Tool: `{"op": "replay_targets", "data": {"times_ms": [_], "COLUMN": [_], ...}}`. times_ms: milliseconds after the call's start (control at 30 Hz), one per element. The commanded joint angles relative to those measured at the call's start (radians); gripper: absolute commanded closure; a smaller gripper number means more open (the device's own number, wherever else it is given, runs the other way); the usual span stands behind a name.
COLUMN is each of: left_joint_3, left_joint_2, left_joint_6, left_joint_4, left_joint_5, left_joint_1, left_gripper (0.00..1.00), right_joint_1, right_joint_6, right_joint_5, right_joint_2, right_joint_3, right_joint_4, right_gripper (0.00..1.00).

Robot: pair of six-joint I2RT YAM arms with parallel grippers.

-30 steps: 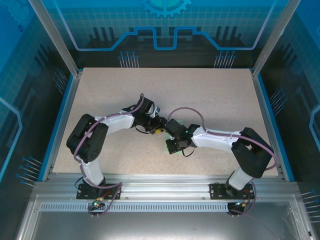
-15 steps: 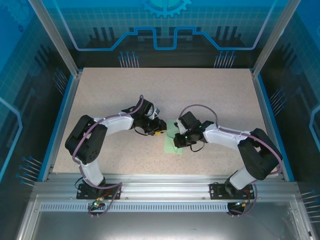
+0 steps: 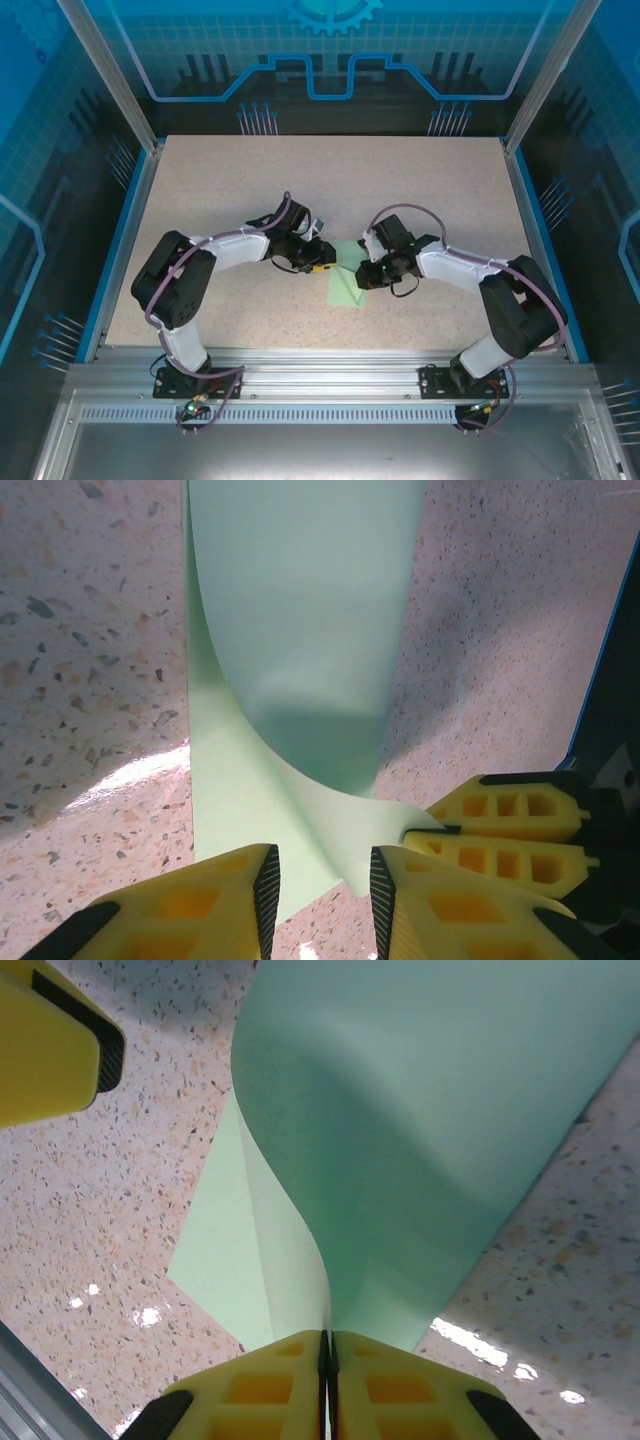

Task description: Fold a paper plane with a square sheet of paper (pick it up from the middle)

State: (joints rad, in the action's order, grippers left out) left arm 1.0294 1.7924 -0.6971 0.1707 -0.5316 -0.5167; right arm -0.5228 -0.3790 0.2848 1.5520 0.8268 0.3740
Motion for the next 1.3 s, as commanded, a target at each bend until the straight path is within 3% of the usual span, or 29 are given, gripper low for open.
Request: {"op": "replay_targets", "data": {"times_ms": [0,500,1267], "left_joint_3": [0.015,0.052,0.067], "left_joint_2": [-0.008,0.02,0.026], "left_joint_6": [0.033,0.051,0.057], "left_joint_4": [0.014,0.047,0.064], "left_joint_5": [-0.03,-0.037,-0.041], "left_joint_1": [-0.007,-0.024,-0.045], "left_gripper": [0.65,0.66,0.65], "right_joint_1": [0.021,0.04,0.051], "right_joint_6": [0.036,0.12,0.152], "right_joint_5": [0.032,0.042,0.028], "right_joint_2": [0.011,0.119,0.14], "right_joint_3": [0.03,0.131,0.157], "right_joint_4": [0.032,0.072,0.123], "right_gripper": [0.87,0.88,0.87]}}
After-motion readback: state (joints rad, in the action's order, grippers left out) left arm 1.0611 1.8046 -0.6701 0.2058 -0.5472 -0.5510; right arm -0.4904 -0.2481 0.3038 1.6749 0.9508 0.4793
